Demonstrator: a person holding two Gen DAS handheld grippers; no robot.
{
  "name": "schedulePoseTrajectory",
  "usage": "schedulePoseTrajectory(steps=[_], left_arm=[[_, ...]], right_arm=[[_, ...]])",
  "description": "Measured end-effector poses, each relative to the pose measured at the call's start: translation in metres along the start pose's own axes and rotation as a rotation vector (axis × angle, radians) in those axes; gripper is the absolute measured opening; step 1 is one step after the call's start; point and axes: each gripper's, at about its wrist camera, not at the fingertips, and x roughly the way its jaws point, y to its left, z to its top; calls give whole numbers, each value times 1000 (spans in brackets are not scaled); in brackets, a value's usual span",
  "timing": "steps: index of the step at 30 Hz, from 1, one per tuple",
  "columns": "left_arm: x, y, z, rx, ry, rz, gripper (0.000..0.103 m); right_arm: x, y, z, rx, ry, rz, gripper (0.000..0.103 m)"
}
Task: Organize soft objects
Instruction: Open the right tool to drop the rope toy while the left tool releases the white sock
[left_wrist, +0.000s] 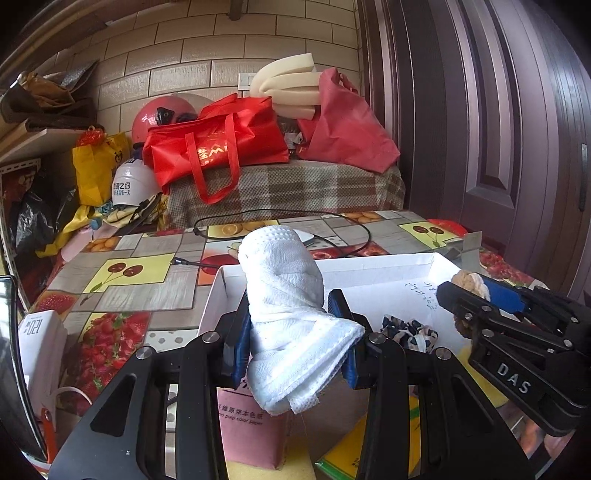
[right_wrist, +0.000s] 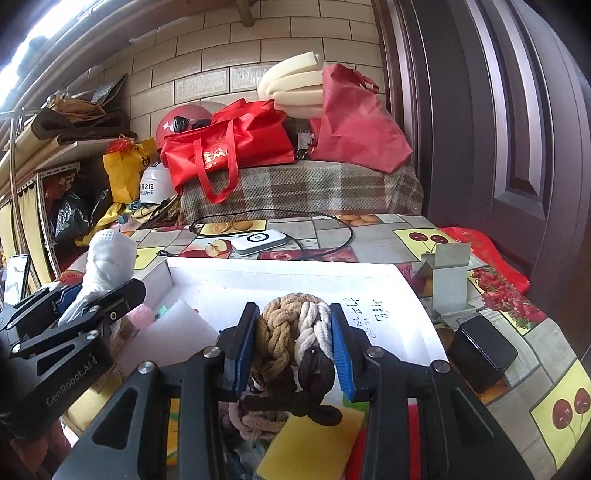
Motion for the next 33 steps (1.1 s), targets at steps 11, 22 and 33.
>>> schedulePoseTrajectory(steps=[11,22,33], left_arm=[[28,-12,8,-2,54,-2,41],[11,6,7,-100,-33,38,103],[-2,23,4,-173,-84,62,103]], right_arm=[[32,-8,13,76,43,-31,45],[38,-30,11,208,54,-25,92],[16,-19,13,151,-67,-79,103]])
